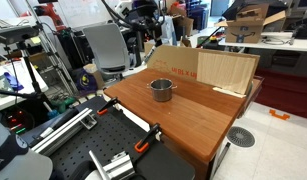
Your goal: Take the marker out of the pot and place it on the desk
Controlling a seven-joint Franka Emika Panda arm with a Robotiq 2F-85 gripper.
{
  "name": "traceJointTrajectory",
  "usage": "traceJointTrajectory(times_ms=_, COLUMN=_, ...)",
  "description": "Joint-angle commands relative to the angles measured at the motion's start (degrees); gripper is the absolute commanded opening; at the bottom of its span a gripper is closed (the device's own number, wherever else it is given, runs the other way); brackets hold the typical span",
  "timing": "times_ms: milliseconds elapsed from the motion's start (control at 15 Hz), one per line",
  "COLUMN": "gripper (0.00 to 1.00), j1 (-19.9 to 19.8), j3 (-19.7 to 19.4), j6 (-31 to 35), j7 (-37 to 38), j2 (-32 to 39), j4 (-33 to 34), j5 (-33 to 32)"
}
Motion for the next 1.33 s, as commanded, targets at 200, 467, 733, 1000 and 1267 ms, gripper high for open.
traceJointTrajectory(times_ms=200, gripper=0.05, j1=0.2, j3=6.2, j6=-0.5, j7=-1.2, j2=4.7, j4=-0.4, j5=0.5)
traceJointTrajectory(times_ms=467, gripper=0.05, j1=1.7, j3=5.9, j6=0.1, j7=-0.6, j2=12.6, j4=2.8, j5=-1.9)
traceJointTrajectory(times_ms=733, gripper=0.05, j1=4.2, j3=3.5, j6=0.0, j7=-0.5, j2=19.4, j4=7.2, j5=-4.4)
traceJointTrajectory(times_ms=1000, gripper=0.05, j1=7.1, j3=0.6, j6=-0.2, j7=-0.5, j2=24.9, j4=11.4, j5=-5.6)
traceJointTrajectory(times_ms=1267, gripper=0.05, j1=9.7, j3=-2.0, j6=-0.6, j7=-0.7, j2=28.9, j4=14.1, j5=-6.2)
